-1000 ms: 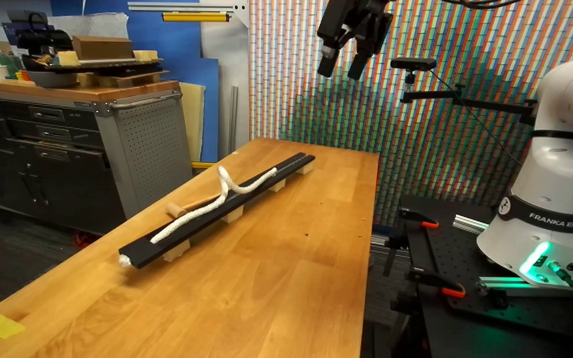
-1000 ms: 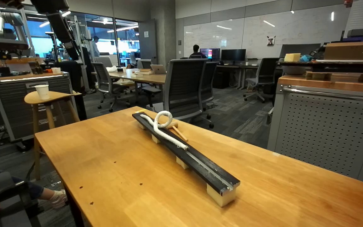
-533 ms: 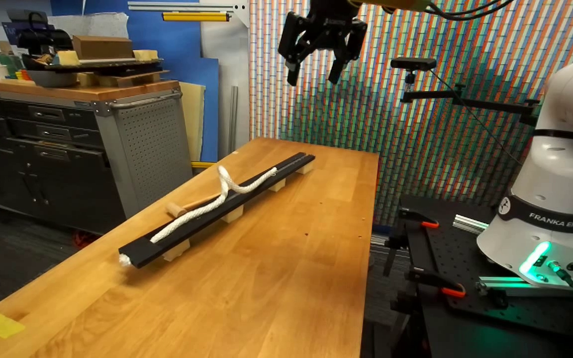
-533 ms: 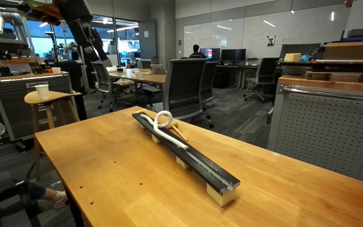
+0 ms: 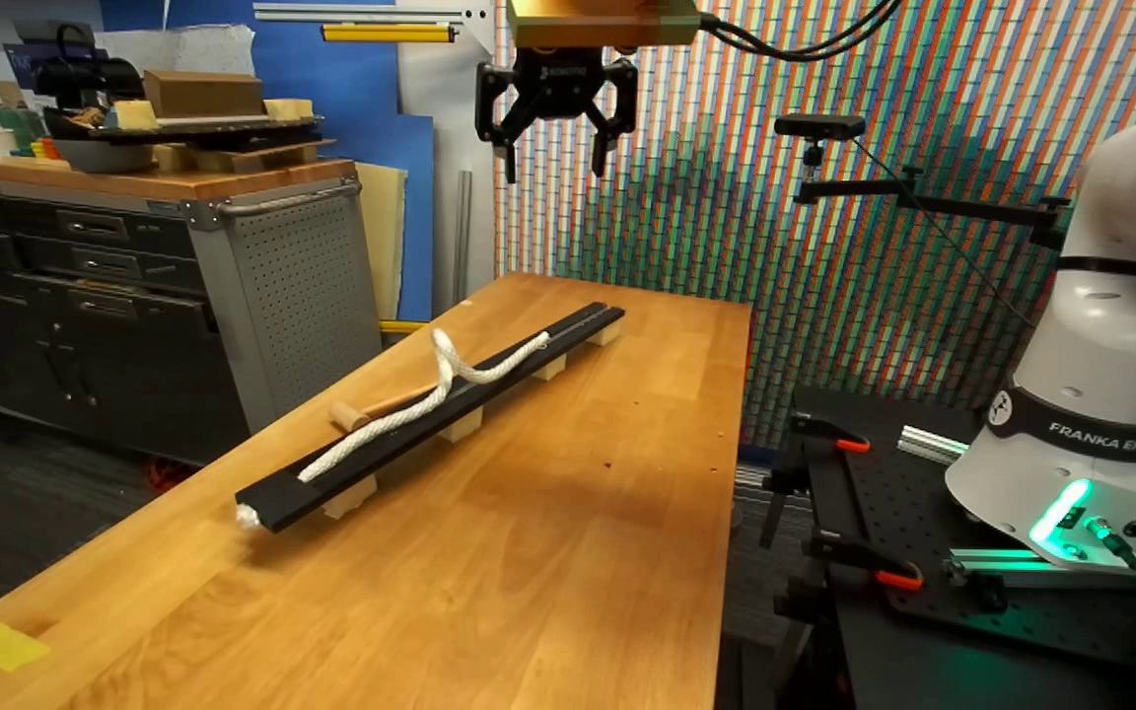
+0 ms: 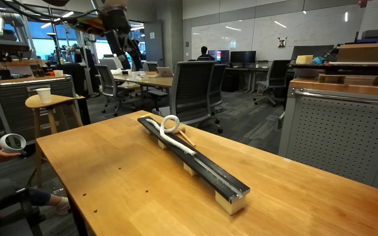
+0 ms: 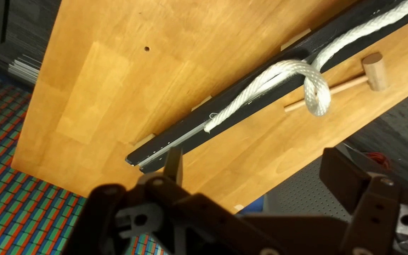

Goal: Stretch out the white rope on the black object

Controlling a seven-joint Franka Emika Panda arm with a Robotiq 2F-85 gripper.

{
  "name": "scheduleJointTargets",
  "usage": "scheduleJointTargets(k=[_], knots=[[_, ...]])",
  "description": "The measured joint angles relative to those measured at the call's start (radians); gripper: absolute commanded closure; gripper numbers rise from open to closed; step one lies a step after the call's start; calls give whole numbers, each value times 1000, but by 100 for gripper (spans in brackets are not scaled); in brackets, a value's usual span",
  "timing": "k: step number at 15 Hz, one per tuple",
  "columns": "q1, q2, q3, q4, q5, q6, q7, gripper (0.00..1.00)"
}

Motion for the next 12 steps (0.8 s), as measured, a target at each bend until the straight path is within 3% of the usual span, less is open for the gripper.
scheduleJointTargets(k=[6,12], knots=[[88,176,-145,179,0,-36,103,0],[126,245,-243,245,1,-36,151,0]])
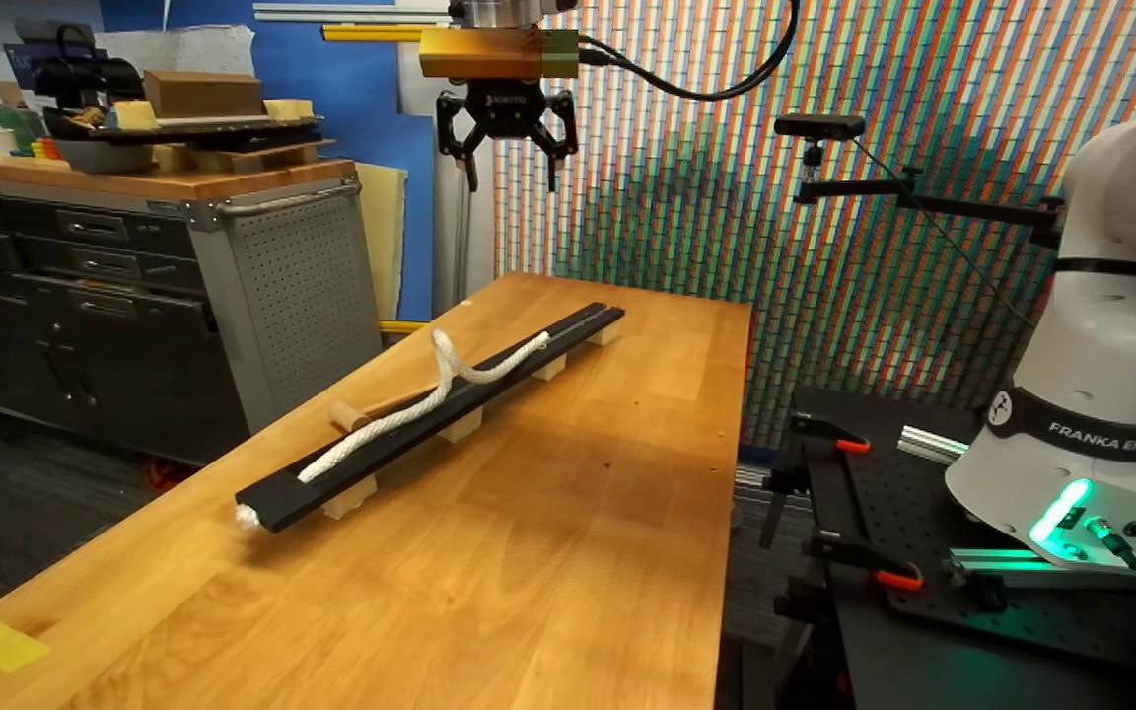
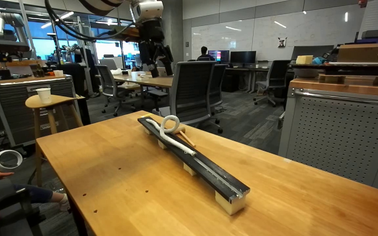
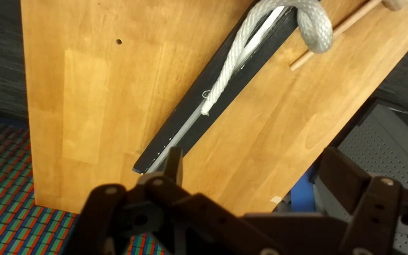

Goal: Stretch out the white rope on the black object

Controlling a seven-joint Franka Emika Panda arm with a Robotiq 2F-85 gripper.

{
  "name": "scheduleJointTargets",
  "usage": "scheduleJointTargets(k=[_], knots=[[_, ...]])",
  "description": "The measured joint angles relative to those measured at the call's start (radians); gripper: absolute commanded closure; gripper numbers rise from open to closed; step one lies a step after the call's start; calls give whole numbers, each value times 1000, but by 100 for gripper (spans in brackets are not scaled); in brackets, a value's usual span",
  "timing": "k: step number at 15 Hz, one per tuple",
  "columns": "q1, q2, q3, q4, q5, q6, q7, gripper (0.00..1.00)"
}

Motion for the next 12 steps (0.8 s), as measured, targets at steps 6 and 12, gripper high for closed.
scheduleJointTargets(k=[6,12], knots=[[9,10,-33,1,6,2,3,0],[13,13,-40,-2,6,2,3,0]])
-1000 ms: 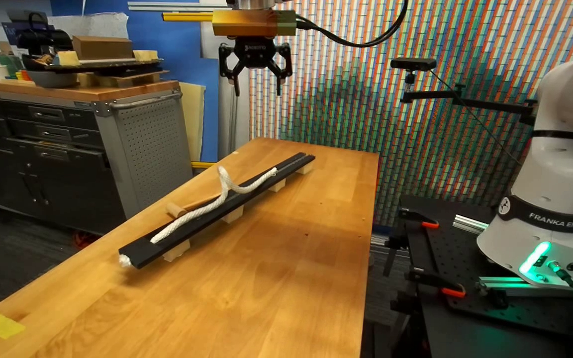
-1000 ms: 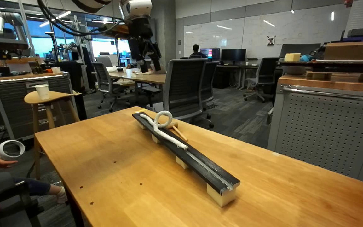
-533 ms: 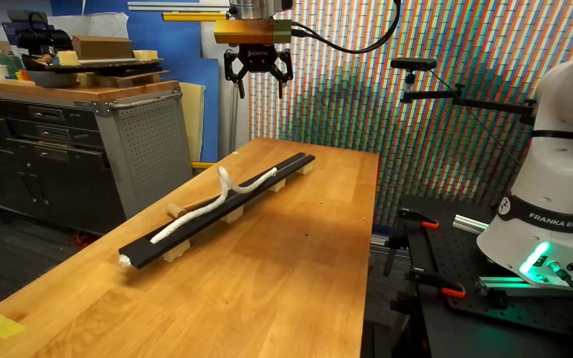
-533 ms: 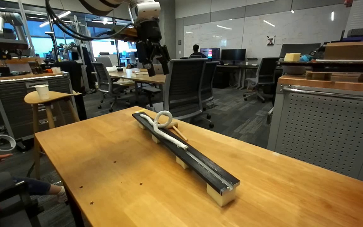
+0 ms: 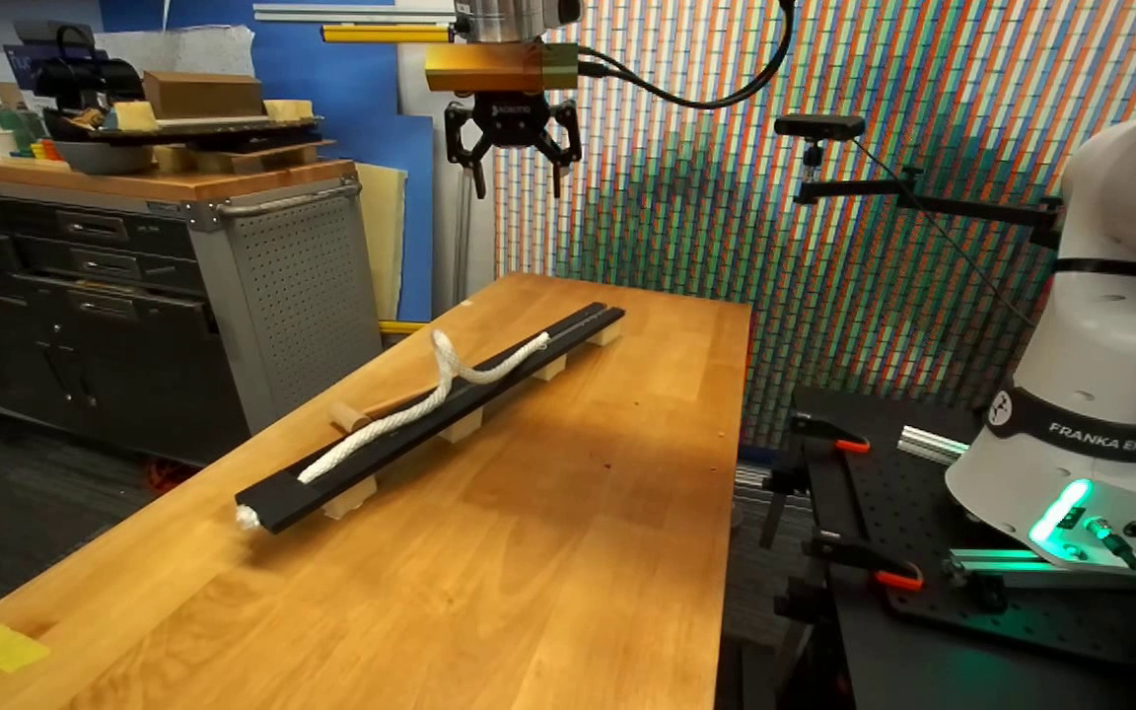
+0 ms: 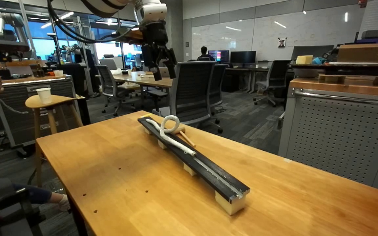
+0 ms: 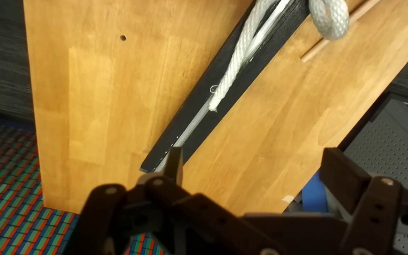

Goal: Stretch out the white rope on the black object

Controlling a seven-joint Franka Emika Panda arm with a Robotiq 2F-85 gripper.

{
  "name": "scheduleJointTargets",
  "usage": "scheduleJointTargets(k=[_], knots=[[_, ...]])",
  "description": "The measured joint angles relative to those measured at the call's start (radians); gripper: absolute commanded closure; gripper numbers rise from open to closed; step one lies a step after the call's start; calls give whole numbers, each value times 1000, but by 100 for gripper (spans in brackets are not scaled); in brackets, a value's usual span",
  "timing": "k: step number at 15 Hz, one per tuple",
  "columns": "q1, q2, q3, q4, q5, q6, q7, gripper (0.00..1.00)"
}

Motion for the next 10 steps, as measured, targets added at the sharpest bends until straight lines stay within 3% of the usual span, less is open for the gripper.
scheduleJointTargets(k=[4,10], knots=[[1,5,-3,-5,20,-1,0,0],[0,79,-45,-39,165,51,24,0]])
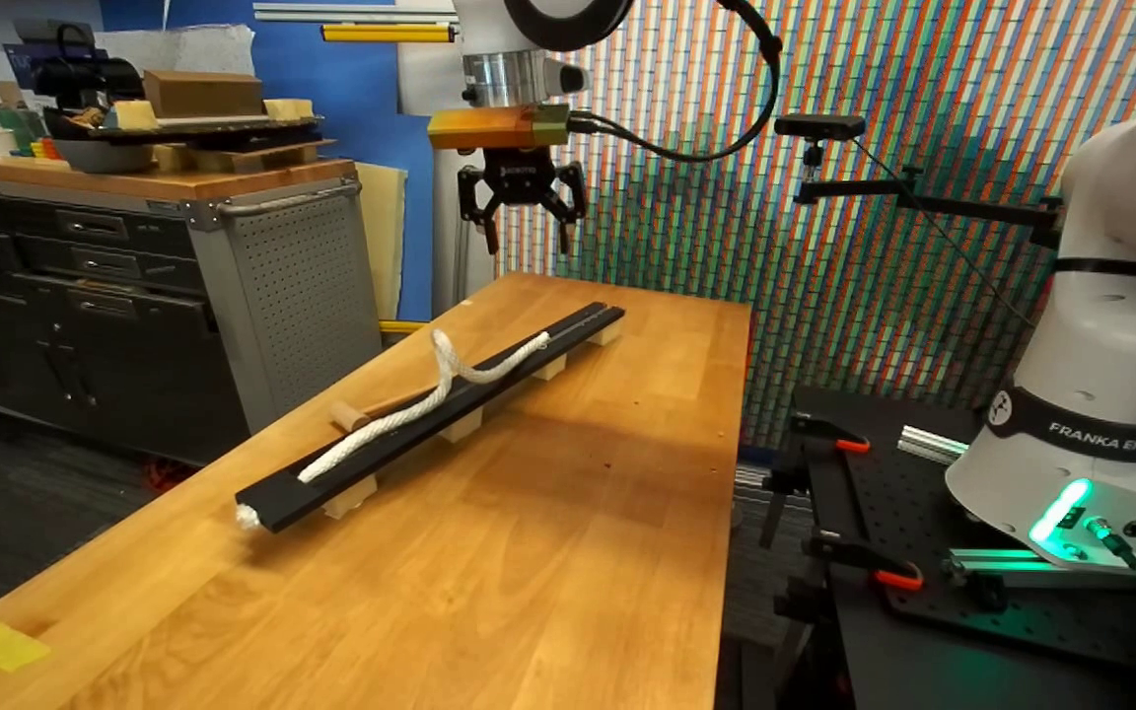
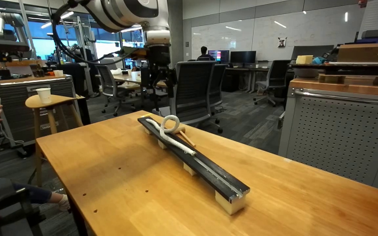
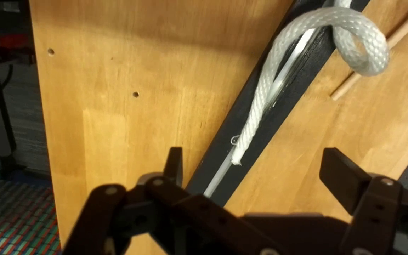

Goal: Stretch out the white rope on the black object

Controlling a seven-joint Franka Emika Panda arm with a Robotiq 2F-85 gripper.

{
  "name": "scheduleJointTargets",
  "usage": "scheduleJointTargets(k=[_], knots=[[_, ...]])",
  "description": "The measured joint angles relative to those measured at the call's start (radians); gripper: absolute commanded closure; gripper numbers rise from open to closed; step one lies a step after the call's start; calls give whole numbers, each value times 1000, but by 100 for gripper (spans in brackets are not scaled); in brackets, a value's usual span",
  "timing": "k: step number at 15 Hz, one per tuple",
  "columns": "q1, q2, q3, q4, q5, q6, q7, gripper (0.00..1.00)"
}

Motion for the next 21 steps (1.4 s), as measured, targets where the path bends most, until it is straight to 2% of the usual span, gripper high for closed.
scheduleJointTargets(k=[10,20,21], knots=[[-31,149,-92,-9,214,133,22,0],[-50,297,-108,73,333,166,36,0],[-51,308,-111,85,335,166,40,5]])
